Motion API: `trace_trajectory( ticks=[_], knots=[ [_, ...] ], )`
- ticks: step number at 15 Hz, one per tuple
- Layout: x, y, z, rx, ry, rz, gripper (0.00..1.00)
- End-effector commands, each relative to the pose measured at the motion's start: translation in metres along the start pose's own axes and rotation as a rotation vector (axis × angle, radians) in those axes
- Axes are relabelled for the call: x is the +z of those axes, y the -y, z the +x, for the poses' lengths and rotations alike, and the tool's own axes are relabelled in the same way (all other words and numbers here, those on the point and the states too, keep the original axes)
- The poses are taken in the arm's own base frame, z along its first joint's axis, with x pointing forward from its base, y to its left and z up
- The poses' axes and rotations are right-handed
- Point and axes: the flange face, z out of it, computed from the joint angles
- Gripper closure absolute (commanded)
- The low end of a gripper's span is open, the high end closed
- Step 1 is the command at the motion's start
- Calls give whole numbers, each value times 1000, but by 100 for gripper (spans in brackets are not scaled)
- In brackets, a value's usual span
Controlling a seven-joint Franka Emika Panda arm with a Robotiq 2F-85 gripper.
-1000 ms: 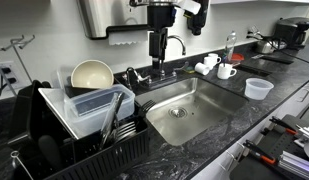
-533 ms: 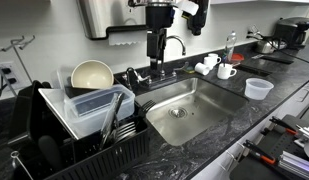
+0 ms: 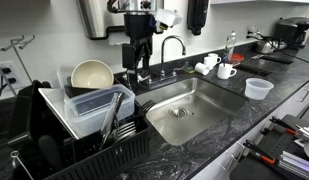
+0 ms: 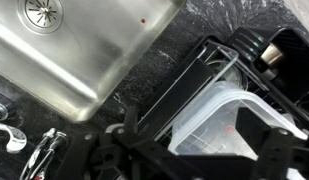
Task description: Remove the clear bowl from the dish rack and place it in the sink
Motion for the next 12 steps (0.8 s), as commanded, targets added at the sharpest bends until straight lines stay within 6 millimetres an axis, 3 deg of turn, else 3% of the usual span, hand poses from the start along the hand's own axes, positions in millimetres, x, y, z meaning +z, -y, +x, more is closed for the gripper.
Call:
trace_trajectory(
  ticks=[1,5,12],
  knots=[
    [11,22,20,-23,-1,-3,0],
    [22,37,37,-68,-13,-12,0],
    [39,30,54,-145,-20,-12,0]
  ],
)
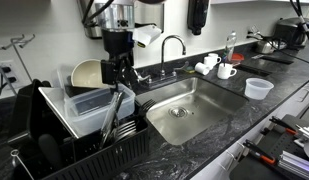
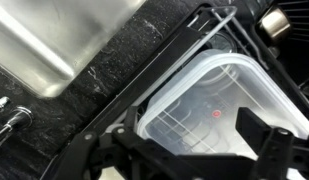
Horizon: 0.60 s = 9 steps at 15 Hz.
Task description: Remove the clear bowl from the dish rack and place it in the sink
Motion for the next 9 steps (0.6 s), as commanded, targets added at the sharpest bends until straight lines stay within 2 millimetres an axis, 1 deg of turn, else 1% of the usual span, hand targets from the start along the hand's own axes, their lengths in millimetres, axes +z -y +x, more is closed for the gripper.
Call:
trace_trajectory(
  ticks=[1,3,9],
  knots=[
    [5,-2,11,-57,3,-19,0],
    [9,-4,14,-83,5,-16,0],
    [24,0,22,-237,20,-58,0]
  ],
)
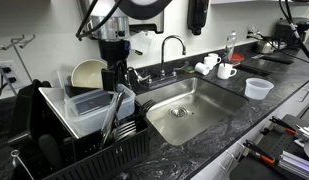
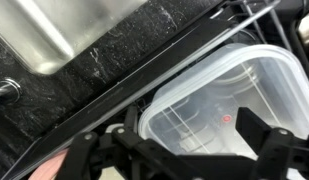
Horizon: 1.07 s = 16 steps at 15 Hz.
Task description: Remove the clear bowl from the dish rack and place it in the sink
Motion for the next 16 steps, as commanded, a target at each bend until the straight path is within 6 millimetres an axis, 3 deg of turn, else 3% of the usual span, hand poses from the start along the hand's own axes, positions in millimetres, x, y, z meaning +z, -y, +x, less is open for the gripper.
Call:
trace_trajectory(
  ticks=[1,5,6,7,16],
  knots=[
    [6,3,9,-92,23,-37,0],
    [15,11,16,-160,22,-49,0],
    [16,12,17,-171,16,-52,8],
    [15,13,19,-179,8,-57,26],
    [8,6,21,-185,-13,-106,90]
  ],
)
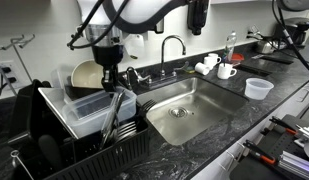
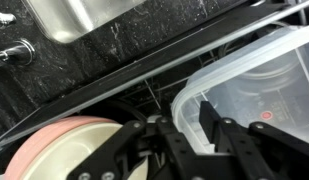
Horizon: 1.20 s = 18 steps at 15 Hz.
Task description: Remove the clear bowl from the dish rack and place it in the sink
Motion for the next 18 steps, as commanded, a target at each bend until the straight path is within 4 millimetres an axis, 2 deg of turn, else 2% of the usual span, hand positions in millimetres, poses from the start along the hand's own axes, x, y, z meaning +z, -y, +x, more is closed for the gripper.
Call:
trace_trajectory(
  ticks=[1,2,4,12,18],
  knots=[
    [-5,1,4,-15,-6,-10,96],
    [-6,0,3,-13,-9,-12,100],
    [-15,-1,3,-17,-20,-13,96],
    [-28,-5,-4,-4,-27,3,97],
    [-48,-17,-10,25,-58,14,98]
  ],
)
